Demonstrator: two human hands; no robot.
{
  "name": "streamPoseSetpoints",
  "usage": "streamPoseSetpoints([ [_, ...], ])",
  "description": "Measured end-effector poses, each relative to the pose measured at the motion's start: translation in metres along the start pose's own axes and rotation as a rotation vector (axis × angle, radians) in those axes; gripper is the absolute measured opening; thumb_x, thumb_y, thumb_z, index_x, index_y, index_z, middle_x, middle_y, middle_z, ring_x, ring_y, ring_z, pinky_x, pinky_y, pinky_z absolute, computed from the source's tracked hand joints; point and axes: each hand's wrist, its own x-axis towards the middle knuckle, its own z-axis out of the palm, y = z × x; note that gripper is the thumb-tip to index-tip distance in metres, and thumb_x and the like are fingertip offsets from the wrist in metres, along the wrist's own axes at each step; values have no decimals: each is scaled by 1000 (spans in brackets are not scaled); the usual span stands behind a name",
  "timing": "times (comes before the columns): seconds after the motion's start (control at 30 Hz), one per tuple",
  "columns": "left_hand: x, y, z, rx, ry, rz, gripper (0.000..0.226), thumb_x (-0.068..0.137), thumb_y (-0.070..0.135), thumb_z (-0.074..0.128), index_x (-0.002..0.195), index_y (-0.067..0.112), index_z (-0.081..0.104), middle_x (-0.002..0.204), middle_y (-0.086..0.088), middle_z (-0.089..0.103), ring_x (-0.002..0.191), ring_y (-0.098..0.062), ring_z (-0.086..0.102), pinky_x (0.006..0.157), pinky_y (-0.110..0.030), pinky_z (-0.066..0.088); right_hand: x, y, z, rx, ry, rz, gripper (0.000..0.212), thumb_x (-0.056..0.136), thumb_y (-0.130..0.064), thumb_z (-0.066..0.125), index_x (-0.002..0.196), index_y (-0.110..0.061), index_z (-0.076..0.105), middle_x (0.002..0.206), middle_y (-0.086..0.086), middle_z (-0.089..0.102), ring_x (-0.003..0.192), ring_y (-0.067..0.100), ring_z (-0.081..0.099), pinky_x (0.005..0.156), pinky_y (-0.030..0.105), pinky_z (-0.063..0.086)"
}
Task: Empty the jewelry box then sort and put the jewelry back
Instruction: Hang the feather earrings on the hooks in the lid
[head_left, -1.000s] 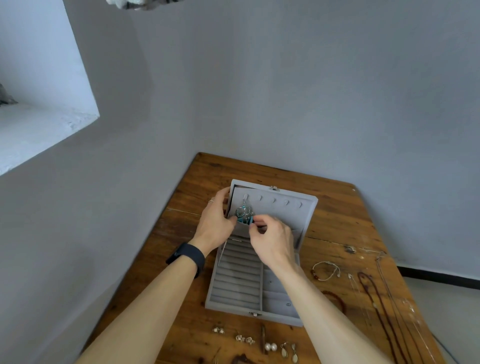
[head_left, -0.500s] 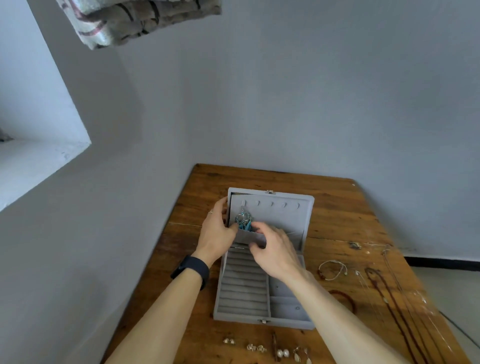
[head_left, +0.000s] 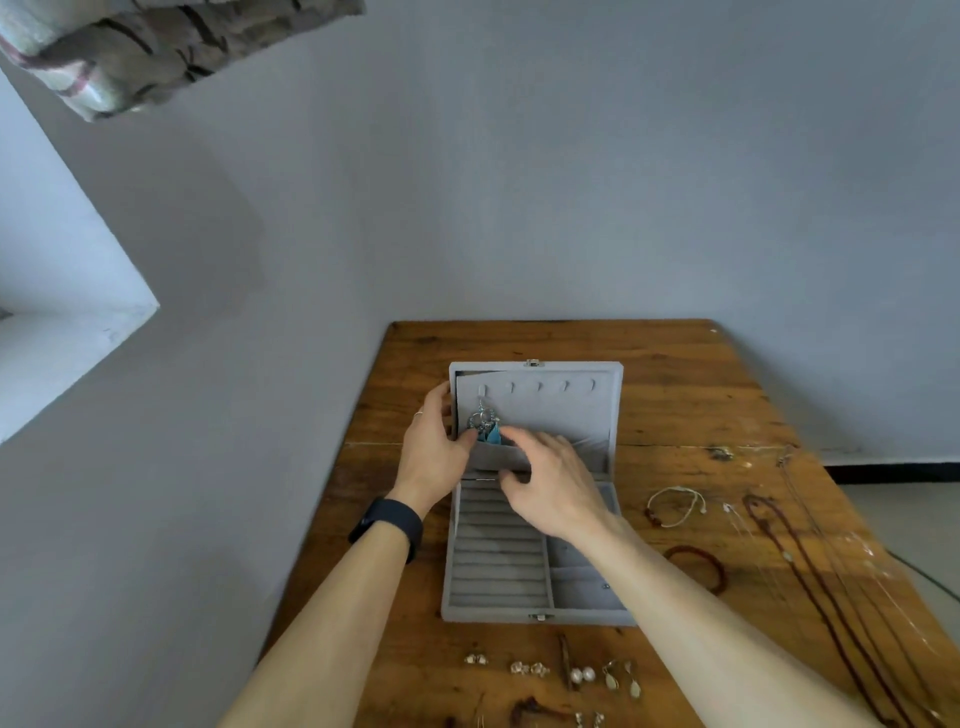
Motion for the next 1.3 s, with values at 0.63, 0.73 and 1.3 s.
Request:
streamPoseSetpoints([
  [0.63,-1,-8,1,75,43,-42,55,95,23,69,145,20,48,137,-2,61,129,-15,54,92,-21,43,-30,45,-7,-332,139,-139,57,87,-24,61,143,-23,50,142,-2,49,138,20,38,107,41,43],
  [0.73,-2,-10,3,66,9,-101,54,97,29,65,146,17,47,140,-5,59,130,-19,53,93,-24,43,-32,52,-6,-328,121,-161,61,89,-19,63,147,-20,46,150,2,46,144,21,34,113,41,36],
  [1.3,-59,-10,3,47,-133,-127,58,101,21,58,154,21,36,150,-2,49,137,-20,47,111,-40,43,-88,55,-24,-228,163,-195,48,94,-15,59,141,-14,54,149,2,51,144,18,38,118,33,26],
])
